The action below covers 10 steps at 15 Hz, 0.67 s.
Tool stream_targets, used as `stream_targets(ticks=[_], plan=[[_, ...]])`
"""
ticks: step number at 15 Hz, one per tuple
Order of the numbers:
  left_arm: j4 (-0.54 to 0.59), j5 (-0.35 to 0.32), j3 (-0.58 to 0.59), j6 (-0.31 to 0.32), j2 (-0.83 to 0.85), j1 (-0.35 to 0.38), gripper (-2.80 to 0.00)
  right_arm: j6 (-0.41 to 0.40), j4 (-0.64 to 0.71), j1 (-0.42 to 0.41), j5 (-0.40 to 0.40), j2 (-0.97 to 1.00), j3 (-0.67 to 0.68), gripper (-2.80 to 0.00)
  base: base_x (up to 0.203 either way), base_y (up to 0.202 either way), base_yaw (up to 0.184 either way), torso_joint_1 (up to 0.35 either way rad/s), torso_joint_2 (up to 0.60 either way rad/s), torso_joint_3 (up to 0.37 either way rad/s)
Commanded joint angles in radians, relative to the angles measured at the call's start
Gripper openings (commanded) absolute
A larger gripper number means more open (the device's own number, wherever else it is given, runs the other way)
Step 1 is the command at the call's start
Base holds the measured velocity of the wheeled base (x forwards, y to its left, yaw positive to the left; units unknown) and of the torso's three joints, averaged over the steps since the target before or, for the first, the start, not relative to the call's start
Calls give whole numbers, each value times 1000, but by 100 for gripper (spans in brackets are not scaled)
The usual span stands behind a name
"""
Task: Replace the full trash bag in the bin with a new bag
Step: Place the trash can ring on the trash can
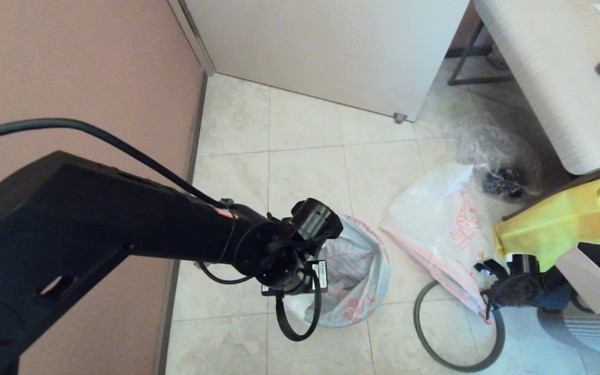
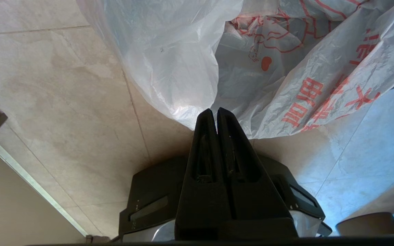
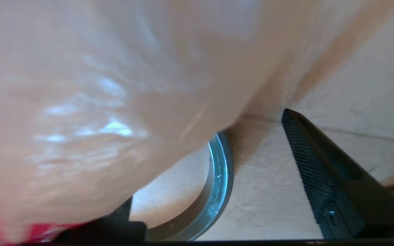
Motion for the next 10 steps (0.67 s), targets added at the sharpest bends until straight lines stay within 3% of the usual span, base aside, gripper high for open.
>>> stream_targets(ticks=[1,7,10], plan=[[3,1,1,-4,3,-1,-280,-4,-1,-4,-2,37,-26,-280,0,0,0,0,0,0],[3,6,-1,-4,-7,4,-280,-7,-6,-5,-10,43,-8,-280,0,0,0,0,0,0],[4,9,0,-4,-50,3,-280,-20,-7,-12,-53,-39,128,-280,0,0,0,0,0,0]])
